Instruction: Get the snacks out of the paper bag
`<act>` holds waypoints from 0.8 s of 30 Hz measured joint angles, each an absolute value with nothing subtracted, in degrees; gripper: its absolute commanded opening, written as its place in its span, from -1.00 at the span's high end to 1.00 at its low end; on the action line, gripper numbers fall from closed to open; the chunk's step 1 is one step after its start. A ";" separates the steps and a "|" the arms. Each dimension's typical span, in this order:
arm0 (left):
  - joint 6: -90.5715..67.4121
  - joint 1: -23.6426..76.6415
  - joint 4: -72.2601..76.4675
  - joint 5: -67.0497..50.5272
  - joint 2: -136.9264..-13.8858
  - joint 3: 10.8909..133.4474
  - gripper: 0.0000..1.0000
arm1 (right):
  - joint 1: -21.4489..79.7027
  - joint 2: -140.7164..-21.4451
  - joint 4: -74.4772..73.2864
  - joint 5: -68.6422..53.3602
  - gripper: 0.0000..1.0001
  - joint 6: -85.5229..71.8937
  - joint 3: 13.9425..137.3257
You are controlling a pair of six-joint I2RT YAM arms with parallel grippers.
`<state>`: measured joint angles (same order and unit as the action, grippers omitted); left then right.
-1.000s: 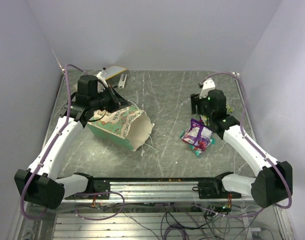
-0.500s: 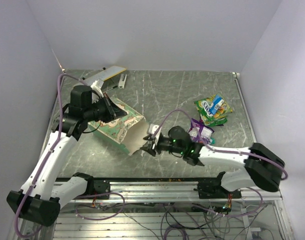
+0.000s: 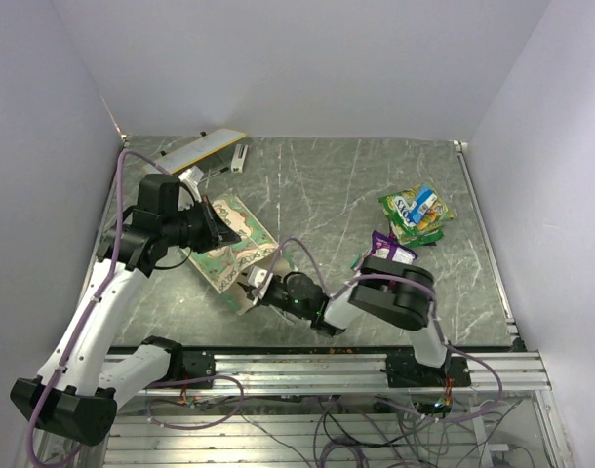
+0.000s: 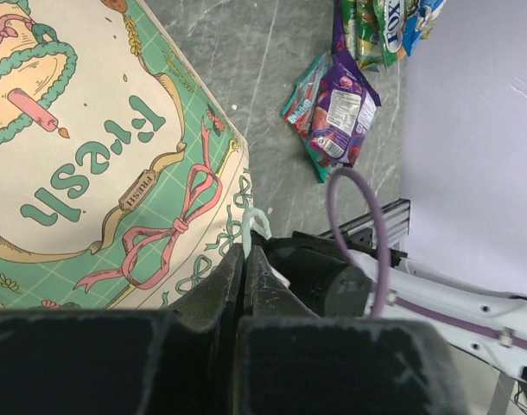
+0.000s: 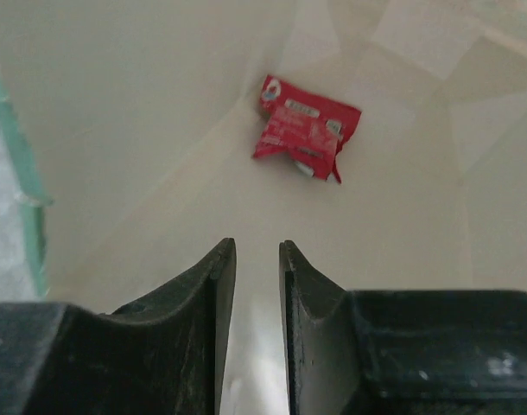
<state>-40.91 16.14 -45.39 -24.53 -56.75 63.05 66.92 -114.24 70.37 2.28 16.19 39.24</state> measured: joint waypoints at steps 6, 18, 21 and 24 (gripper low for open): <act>-39.20 16.05 -46.68 -24.43 -56.49 65.21 0.86 | 67.35 -126.69 80.58 6.35 0.10 17.06 46.78; -37.82 16.05 -46.96 -26.50 -58.11 66.70 0.86 | 65.23 -134.06 83.20 5.52 -0.29 18.04 53.80; -37.87 16.05 -46.35 -27.57 -58.46 66.70 0.86 | 63.90 -134.56 83.09 3.31 -0.35 18.48 55.46; -37.85 16.05 -45.43 -28.73 -58.87 66.70 0.86 | 63.02 -135.48 82.85 1.23 -0.38 18.35 57.89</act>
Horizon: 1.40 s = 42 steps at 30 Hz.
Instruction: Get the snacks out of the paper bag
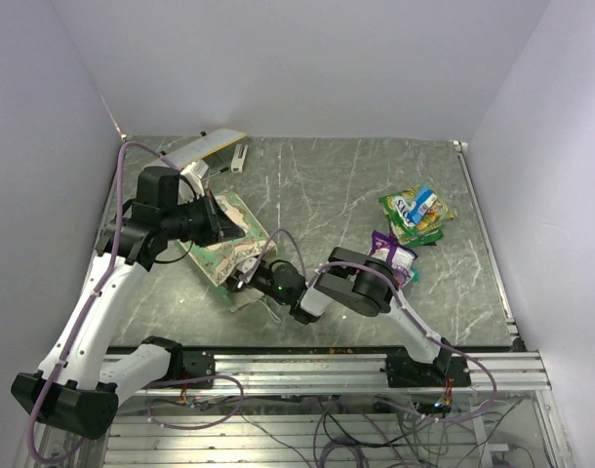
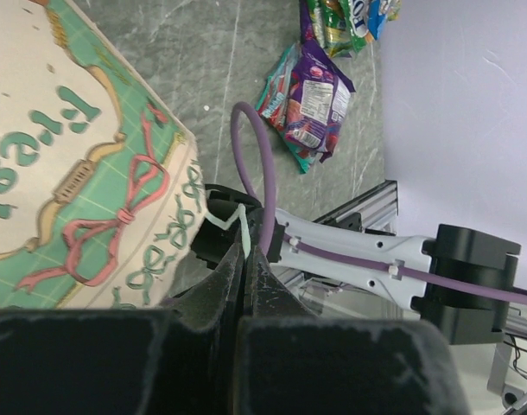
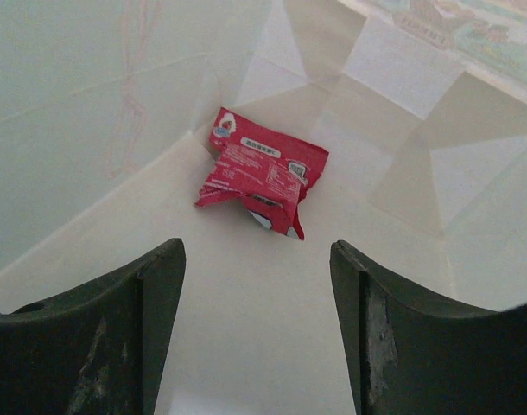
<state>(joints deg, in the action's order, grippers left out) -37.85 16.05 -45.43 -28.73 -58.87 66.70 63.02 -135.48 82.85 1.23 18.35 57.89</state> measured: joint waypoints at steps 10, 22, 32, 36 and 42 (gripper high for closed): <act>-38.00 16.03 -43.09 -31.42 -59.35 67.13 0.86 | 62.76 -140.14 81.76 -1.10 -0.46 14.66 68.16; -39.46 15.94 -40.45 -33.08 -59.20 67.35 0.86 | 63.00 -140.29 83.07 7.18 -0.50 4.78 68.55; -44.31 15.92 -33.41 -37.52 -56.34 64.16 0.86 | 63.46 -141.60 81.62 9.85 -0.68 1.39 73.34; -45.25 15.94 -33.21 -37.87 -56.36 62.92 0.86 | 63.77 -144.14 77.95 9.39 -0.67 0.75 78.85; -45.43 15.94 -33.30 -37.76 -56.27 62.92 0.86 | 64.12 -147.76 68.99 13.02 -0.19 -0.30 86.76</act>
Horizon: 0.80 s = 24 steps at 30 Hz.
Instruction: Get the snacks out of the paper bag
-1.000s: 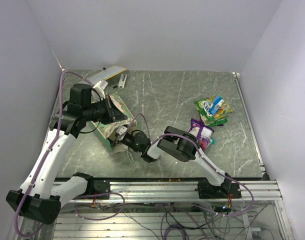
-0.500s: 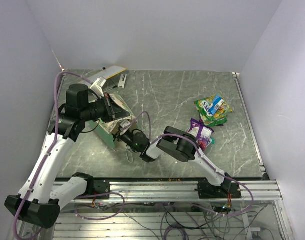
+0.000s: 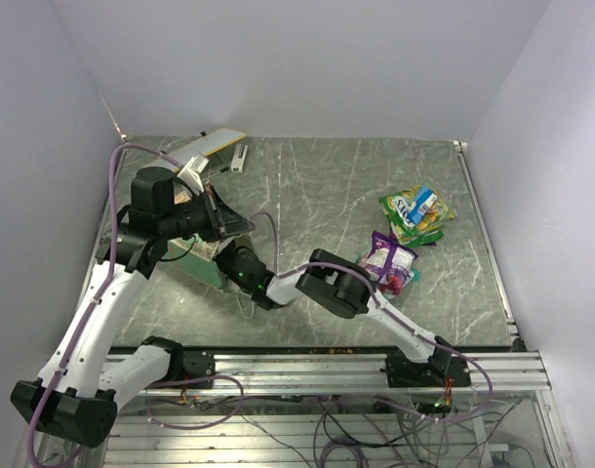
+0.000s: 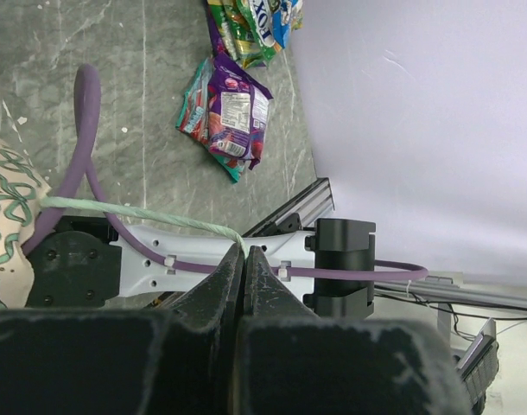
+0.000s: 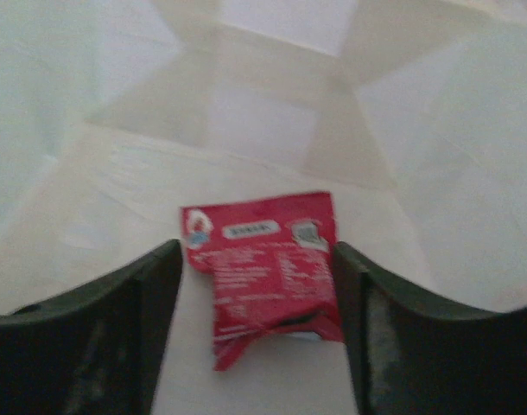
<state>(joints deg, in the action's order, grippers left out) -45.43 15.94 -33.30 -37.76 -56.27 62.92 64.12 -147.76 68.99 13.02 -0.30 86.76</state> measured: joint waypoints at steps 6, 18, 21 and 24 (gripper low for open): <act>-45.19 15.88 -35.42 -36.14 -54.89 62.89 0.86 | 64.10 -147.98 64.88 16.43 0.38 -0.51 87.09; -44.82 15.88 -42.68 -26.96 -50.15 62.06 0.86 | 63.18 -138.65 70.41 16.29 1.00 6.70 69.01; -45.04 15.88 -43.13 -25.39 -49.84 61.23 0.86 | 63.07 -135.70 72.62 15.38 1.00 8.78 63.33; -45.56 15.88 -43.00 -24.82 -49.82 60.18 0.86 | 62.96 -133.23 74.65 13.82 1.00 9.76 58.52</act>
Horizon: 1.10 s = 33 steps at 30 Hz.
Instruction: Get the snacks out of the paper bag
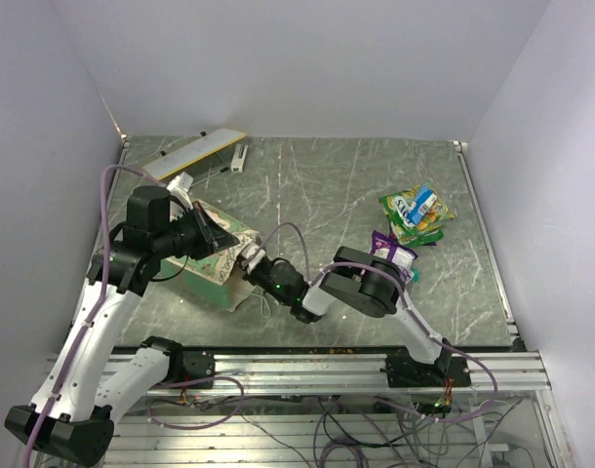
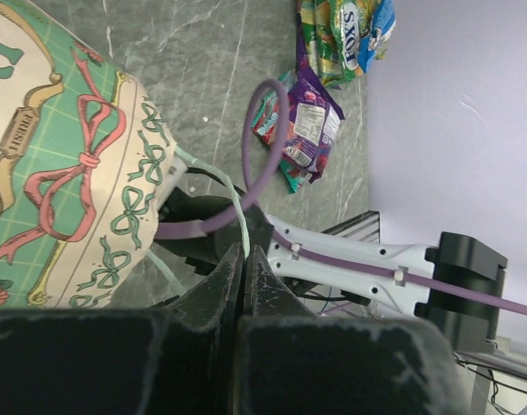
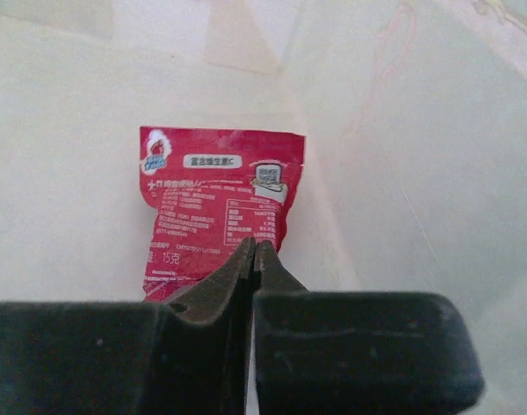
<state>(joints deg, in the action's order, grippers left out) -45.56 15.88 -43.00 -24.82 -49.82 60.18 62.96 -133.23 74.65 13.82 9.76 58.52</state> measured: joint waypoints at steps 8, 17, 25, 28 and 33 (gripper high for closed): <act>-46.70 15.88 -41.08 -24.77 -51.64 59.31 0.86 | 63.00 -126.43 78.17 8.47 1.00 8.03 47.68; -47.83 15.88 -36.27 -26.04 -55.33 59.27 0.86 | 63.07 -117.75 76.16 7.27 0.52 3.66 42.30; -48.05 15.88 -34.48 -27.29 -55.92 59.27 0.86 | 63.09 -120.36 74.24 1.65 -0.67 4.27 45.65; -48.03 15.88 -34.50 -27.55 -56.18 59.29 0.86 | 63.11 -123.39 74.06 0.89 -0.72 5.15 49.52; -47.99 15.88 -34.54 -27.90 -56.95 59.35 0.86 | 63.20 -128.51 71.31 2.83 -0.81 6.96 56.55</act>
<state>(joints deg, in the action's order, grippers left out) -47.99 15.88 -34.54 -27.90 -56.95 59.35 63.20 -128.51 71.31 2.83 6.96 56.55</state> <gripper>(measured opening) 0.072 0.895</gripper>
